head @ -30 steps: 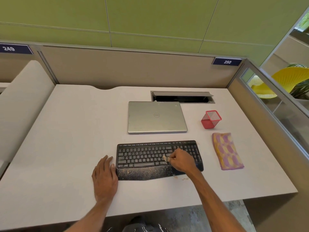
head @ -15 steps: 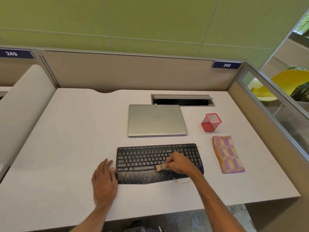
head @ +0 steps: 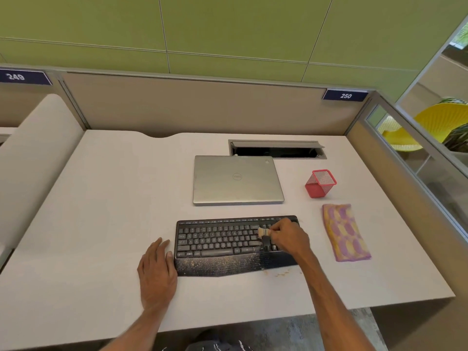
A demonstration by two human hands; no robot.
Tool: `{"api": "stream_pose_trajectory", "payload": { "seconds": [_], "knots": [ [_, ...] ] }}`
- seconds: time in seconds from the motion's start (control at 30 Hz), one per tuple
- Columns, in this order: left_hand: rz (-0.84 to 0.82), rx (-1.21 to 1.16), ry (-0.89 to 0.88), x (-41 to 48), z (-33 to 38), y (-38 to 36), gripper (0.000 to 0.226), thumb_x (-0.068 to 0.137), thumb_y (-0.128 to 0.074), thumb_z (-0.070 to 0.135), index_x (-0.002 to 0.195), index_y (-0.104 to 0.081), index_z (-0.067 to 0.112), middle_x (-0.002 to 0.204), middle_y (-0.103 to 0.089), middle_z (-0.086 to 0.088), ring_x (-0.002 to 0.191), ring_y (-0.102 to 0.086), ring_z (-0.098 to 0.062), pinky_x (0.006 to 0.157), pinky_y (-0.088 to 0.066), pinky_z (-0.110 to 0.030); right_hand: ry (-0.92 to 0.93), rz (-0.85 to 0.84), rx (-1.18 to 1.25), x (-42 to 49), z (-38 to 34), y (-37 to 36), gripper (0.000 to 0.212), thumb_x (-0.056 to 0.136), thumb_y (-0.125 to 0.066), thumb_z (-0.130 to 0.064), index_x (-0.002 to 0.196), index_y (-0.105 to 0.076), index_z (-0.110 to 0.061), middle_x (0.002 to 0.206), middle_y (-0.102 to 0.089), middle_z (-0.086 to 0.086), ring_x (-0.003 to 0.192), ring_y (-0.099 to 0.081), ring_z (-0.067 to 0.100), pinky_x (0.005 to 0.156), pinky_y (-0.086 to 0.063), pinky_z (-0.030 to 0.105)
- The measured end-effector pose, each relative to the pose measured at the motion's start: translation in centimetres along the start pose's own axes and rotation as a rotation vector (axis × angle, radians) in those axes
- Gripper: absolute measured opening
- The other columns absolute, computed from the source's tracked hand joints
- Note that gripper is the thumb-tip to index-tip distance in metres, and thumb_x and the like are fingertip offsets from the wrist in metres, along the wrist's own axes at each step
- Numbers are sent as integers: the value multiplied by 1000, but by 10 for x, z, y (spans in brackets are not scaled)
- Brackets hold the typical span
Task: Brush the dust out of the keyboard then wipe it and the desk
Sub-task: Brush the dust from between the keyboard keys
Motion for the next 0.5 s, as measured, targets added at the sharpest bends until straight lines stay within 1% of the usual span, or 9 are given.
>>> {"api": "stream_pose_trajectory", "payload": {
  "seconds": [0.07,0.1,0.17,0.2,0.27,0.33,0.37,0.43,0.5],
  "knots": [
    [0,5,0,0,0,0,48,114,-27,39,151,-55,26,163,-50,3,154,-43,-22,128,-33,-50,38,-58,38,1,-4,-11,19,96,-67,-42,107,-80,-34,83,-73,-15,66,-62,3,60,-47,26],
    [-1,8,1,0,-1,0,48,114,-27,40,151,-54,26,163,-50,3,154,-43,-22,128,-33,-49,62,-110,42,-1,-7,-17,20,97,-67,-43,110,-79,-35,90,-75,-16,66,-63,3,60,-47,25],
    [-4,10,-1,0,-1,-1,49,114,-26,40,152,-54,26,164,-50,2,154,-42,-23,128,-33,-50,99,-174,-17,-4,-10,-27,20,98,-66,-42,113,-79,-35,102,-77,-16,70,-64,3,59,-46,24],
    [-7,9,-3,-1,-1,-1,49,114,-26,40,152,-54,25,164,-49,2,154,-42,-23,128,-33,-50,100,-172,-57,-6,-9,-28,19,98,-66,-41,111,-79,-35,102,-77,-16,70,-65,3,59,-46,23],
    [-10,7,-3,-1,-1,-1,50,114,-25,41,152,-53,26,164,-49,2,154,-42,-23,128,-33,-50,68,-126,-118,-7,-4,-24,18,95,-66,-37,106,-79,-35,93,-77,-15,71,-65,5,66,-53,27],
    [-9,4,-3,0,-2,-1,50,115,-25,41,152,-53,26,164,-49,2,154,-42,-23,128,-33,-51,33,-53,-140,-6,3,-15,17,93,-66,-36,103,-79,-34,92,-77,-14,76,-67,9,78,-58,33],
    [-10,3,-5,-1,-2,-1,50,115,-24,41,152,-53,25,164,-49,2,154,-42,-23,128,-33,-51,19,-15,-131,-5,7,-10,17,93,-66,-39,103,-79,-35,92,-77,-13,77,-67,11,78,-58,33],
    [-15,7,-8,-1,-3,-1,50,115,-24,42,152,-53,25,164,-48,1,154,-41,-23,128,-34,-51,15,61,-149,-3,15,-2,20,94,-65,-43,106,-79,-36,89,-76,-13,75,-65,11,72,-55,30],
    [-14,6,-11,-1,-3,-1,50,115,-24,41,152,-53,25,164,-48,1,154,-42,-23,127,-34,-52,44,86,-199,-2,20,-3,21,96,-64,-46,108,-78,-36,87,-74,-13,71,-63,9,70,-54,29]
  ]
}}
Point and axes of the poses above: each hand's wrist, its own x-axis towards the middle knuckle, its own y-axis out of the back of the hand, z = x × y, the point moved 4 cm from there along x, towards the middle knuckle
